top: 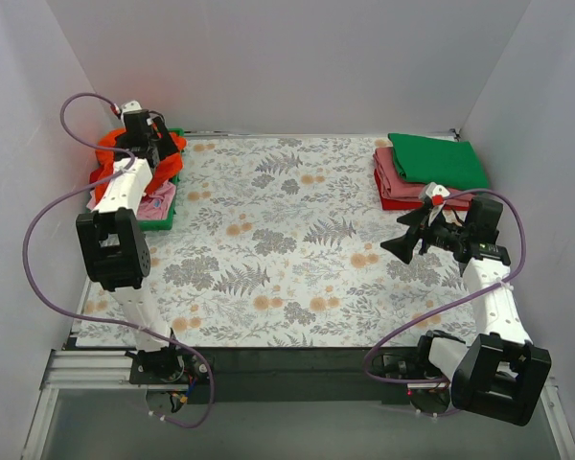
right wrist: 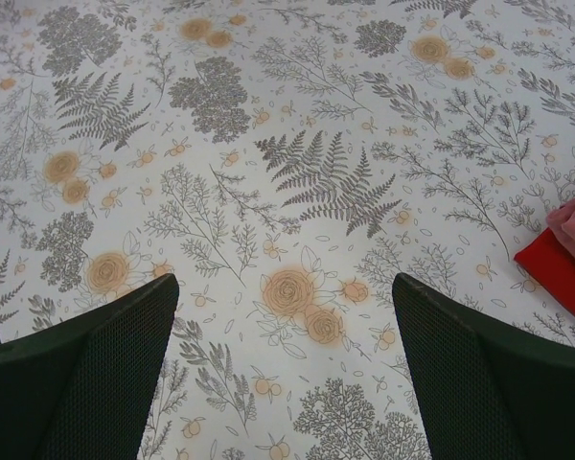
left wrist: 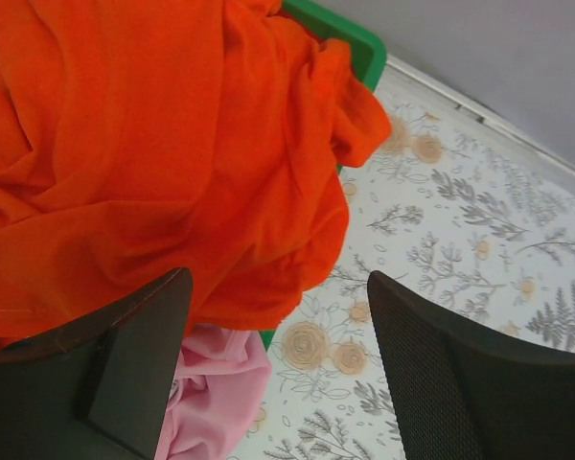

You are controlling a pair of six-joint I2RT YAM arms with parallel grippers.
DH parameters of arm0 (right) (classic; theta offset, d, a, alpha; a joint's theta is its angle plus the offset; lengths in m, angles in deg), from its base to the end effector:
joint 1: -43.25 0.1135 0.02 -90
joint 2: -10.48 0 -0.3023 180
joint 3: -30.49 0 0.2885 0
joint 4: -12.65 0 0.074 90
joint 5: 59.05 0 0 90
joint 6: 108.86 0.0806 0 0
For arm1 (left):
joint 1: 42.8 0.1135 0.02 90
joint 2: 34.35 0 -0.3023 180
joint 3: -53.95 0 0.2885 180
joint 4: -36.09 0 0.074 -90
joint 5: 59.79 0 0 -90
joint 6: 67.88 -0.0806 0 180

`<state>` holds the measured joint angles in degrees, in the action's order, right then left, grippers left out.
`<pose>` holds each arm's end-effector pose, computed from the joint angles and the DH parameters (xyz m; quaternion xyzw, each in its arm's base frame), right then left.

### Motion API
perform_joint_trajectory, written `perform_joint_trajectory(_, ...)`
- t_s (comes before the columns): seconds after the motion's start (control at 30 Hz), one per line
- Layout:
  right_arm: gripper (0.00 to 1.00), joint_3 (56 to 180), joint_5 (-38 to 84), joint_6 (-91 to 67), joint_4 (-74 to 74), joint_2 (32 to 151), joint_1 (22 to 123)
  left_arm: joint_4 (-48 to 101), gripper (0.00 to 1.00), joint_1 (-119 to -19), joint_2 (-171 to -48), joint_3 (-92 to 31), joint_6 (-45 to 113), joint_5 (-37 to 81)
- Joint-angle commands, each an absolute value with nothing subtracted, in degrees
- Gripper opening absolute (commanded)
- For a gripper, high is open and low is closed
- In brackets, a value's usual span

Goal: Fold and stack the t-shirts
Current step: Grab the tshirt from the pile

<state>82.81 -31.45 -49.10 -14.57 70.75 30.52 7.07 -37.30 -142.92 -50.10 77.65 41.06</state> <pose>0.2565 0.0153 0.2720 -0.3513 0.7142 0.2837 0.5349 0.5276 0.0660 0.2927 -0.4839 0.7329 -0.1236 0.4619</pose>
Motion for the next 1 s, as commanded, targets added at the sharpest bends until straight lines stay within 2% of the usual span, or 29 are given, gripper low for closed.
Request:
perform_joint_trajectory(0.0, 0.98, 84.15, -34.44, -49.79, -14.82, 70.77, 30.50, 3.88, 0.73, -37.44, -144.38, -53.94, 74.77, 46.72)
perform_joint_trajectory(0.2, 0.98, 84.24, -35.15, -50.06, -15.43, 70.95, 30.50, 4.05, 0.68, -37.44, -150.08, -54.29, 73.80, 51.30)
perform_joint_trajectory(0.3, 0.98, 84.15, -35.15, -50.58, -15.87, 70.77, 30.42, 3.53, 0.48, -37.44, -152.29, -55.96, 73.36, 52.18)
perform_joint_trajectory(0.33, 0.98, 84.15, -35.32, -50.85, -15.96, 70.86, 30.50, 3.52, 0.32, -37.44, -152.47, -56.23, 73.27, 52.01)
perform_joint_trajectory(0.47, 0.98, 83.89, -36.20, -51.29, -16.22, 70.86, 30.50, 2.64, 0.05, -38.75, -150.72, -59.74, 72.57, 52.35)
perform_joint_trajectory(0.5, 0.98, 83.89, -36.38, -51.46, -16.31, 70.77, 30.50, 2.82, 0.02, -39.28, -149.67, -60.44, 72.40, 52.97)
perform_joint_trajectory(0.53, 0.98, 83.80, -36.47, -51.47, -16.31, 70.77, 30.42, 2.91, 0.00, -39.72, -147.40, -60.88, 72.22, 53.06)
perform_joint_trajectory(0.8, 0.98, 83.71, -36.20, -51.73, -16.40, 70.51, 30.42, 4.75, 0.00, -41.30, -135.69, -61.15, 73.62, 51.05)
perform_joint_trajectory(0.97, 0.98, 83.54, -36.03, -51.90, -16.49, 69.98, 30.50, 4.58, 0.00, -41.30, -128.75, -61.93, 79.32, 38.69)
